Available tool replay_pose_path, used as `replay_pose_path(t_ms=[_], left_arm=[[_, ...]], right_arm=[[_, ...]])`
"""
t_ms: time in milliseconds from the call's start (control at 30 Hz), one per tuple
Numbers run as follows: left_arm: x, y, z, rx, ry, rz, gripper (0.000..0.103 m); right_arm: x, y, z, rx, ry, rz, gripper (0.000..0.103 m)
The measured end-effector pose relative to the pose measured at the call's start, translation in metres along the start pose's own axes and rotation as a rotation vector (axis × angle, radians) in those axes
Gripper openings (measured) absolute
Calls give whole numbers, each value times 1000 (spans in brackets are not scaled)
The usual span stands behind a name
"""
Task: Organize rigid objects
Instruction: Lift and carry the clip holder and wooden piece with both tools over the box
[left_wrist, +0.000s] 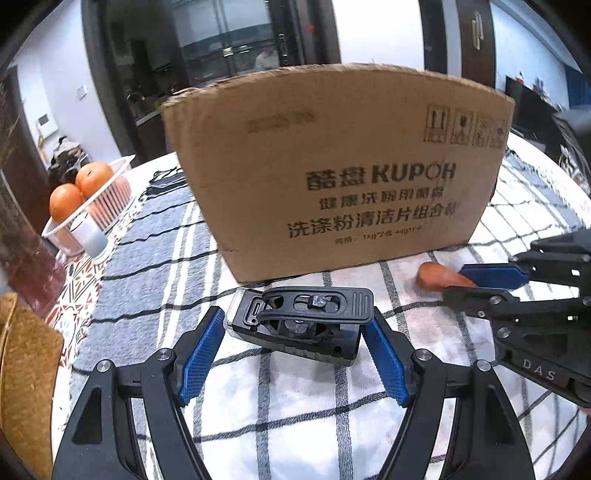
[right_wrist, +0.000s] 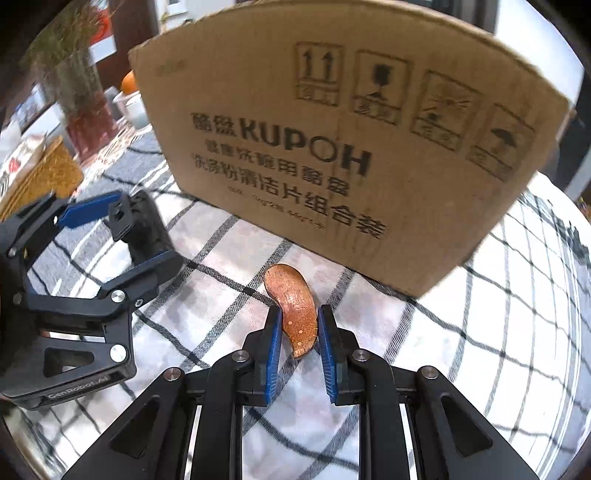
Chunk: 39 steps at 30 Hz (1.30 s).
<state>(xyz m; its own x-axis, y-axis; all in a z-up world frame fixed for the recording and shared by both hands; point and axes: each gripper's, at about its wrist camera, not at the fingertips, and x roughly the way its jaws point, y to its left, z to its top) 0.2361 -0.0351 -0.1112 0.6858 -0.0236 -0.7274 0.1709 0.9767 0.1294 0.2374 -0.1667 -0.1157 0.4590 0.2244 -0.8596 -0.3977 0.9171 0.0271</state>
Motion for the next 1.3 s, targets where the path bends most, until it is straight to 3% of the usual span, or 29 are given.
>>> replay_pose_path(t_ms=[433, 700, 1067, 1300], left_arm=[[-67, 20, 21, -44, -142, 15, 76], [-105, 36, 39, -60, -241, 26, 76], [-143, 50, 64, -60, -320, 17, 76], [-149, 55, 87, -58, -348, -6, 76]], right_arm=[[-75, 15, 11, 70, -102, -70, 21], [-134, 32, 20, 44, -285, -205, 21], [-183, 47, 37, 93, -428, -213, 21], [-190, 44, 49, 151, -477, -207, 21]])
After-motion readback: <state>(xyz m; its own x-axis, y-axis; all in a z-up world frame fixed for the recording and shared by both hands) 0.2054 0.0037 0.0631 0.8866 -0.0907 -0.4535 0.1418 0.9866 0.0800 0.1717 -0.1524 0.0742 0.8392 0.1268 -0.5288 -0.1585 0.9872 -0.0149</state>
